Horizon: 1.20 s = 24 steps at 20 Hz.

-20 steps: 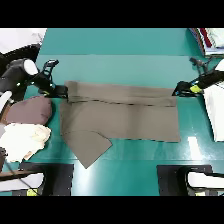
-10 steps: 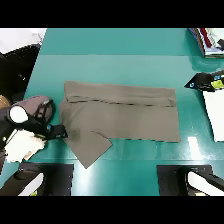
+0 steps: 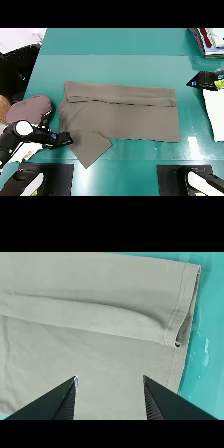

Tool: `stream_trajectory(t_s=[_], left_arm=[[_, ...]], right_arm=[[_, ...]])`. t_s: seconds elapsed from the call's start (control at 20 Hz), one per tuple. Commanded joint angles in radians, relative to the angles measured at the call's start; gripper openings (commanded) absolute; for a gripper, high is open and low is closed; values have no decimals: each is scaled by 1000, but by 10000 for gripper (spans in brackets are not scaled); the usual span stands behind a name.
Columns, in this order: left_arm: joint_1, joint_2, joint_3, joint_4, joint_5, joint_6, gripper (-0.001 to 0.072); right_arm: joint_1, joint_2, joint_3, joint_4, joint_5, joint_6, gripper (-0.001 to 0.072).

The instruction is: Fold the shirts.

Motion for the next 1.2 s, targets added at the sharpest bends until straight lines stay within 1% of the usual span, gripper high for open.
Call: stream_trajectory(t_s=[0.0,0.1,0.15,0.2,0.3,0.4,0.5,0.6,0.7,0.85,1.0,1.1,1.15], left_arm=[[0,0,-22,-83,117,8,494],[0,0,-21,-106,132,8,493],[0,1,-20,-116,131,8,274],[0,1,-17,-121,125,17,35],[0,1,7,-126,93,41,23],[0,1,53,-119,42,77,23],[0,6,96,-117,16,98,23],[0,6,131,-118,20,112,23],[0,6,143,-119,21,113,23],[0,6,143,-119,16,113,23],[0,6,143,-119,15,113,23],[0,6,143,-118,16,113,24],[0,6,143,-117,16,114,24]], right_arm=[[0,2,0,1,0,0,472],[-1,2,0,0,14,-10,471],[-1,2,0,-8,33,-18,471],[-8,1,0,-21,52,-22,471],[-38,-1,-2,-58,106,-22,471],[-90,12,-56,-92,133,-21,471],[-163,44,-204,-99,132,-21,472],[-239,73,-399,-98,122,-21,487],[-297,72,-580,-93,89,-21,496],[-313,71,-760,-31,-33,-23,489],[-270,71,-817,-2,-109,-22,452],[-245,71,-818,0,-144,-22,450],[-234,71,-817,0,-147,-22,408]])
